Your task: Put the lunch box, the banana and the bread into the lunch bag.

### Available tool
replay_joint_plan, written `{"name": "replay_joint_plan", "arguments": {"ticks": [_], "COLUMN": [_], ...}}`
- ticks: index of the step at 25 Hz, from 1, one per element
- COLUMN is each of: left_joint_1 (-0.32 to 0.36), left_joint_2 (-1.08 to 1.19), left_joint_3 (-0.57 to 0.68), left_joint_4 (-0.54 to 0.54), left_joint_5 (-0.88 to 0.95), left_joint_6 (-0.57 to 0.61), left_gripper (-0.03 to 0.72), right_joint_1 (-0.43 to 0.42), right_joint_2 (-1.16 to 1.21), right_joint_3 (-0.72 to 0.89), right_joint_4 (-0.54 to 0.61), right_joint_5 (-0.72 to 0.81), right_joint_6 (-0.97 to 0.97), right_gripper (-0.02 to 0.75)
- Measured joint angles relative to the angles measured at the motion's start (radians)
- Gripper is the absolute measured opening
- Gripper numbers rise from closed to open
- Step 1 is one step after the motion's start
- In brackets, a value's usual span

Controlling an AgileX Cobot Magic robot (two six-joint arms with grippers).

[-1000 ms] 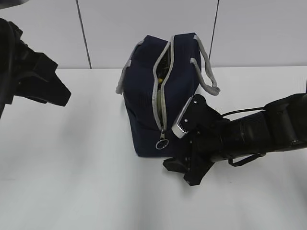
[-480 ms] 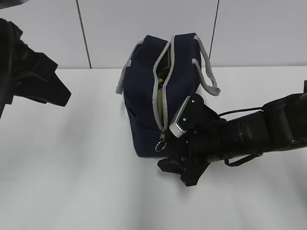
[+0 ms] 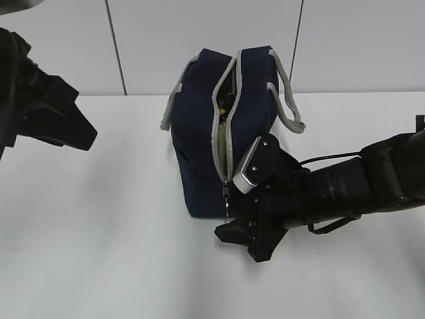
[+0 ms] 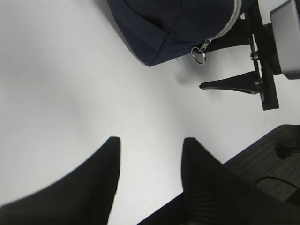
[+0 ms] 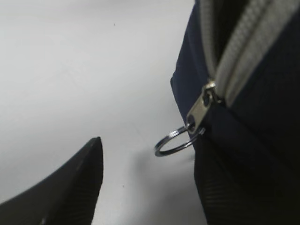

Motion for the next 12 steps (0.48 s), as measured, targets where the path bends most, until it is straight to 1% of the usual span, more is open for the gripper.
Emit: {"name": "replay_joint_plan", "arguments": {"ticks": [12], "left_joint_1": [0.000], "left_joint_2": [0.000], "left_joint_3": [0.000], "left_joint_4": [0.000], "left_joint_5": [0.001], "left_joint_6": [0.000], "left_gripper": [0.319], "right_joint_1": [0.000], "right_joint_2": [0.000], "right_joint_3": [-0.021], "right_joint_4": [0.000], "right_joint_5": [-0.008], "right_joint_6": [0.000], "right_gripper": [0.463]}}
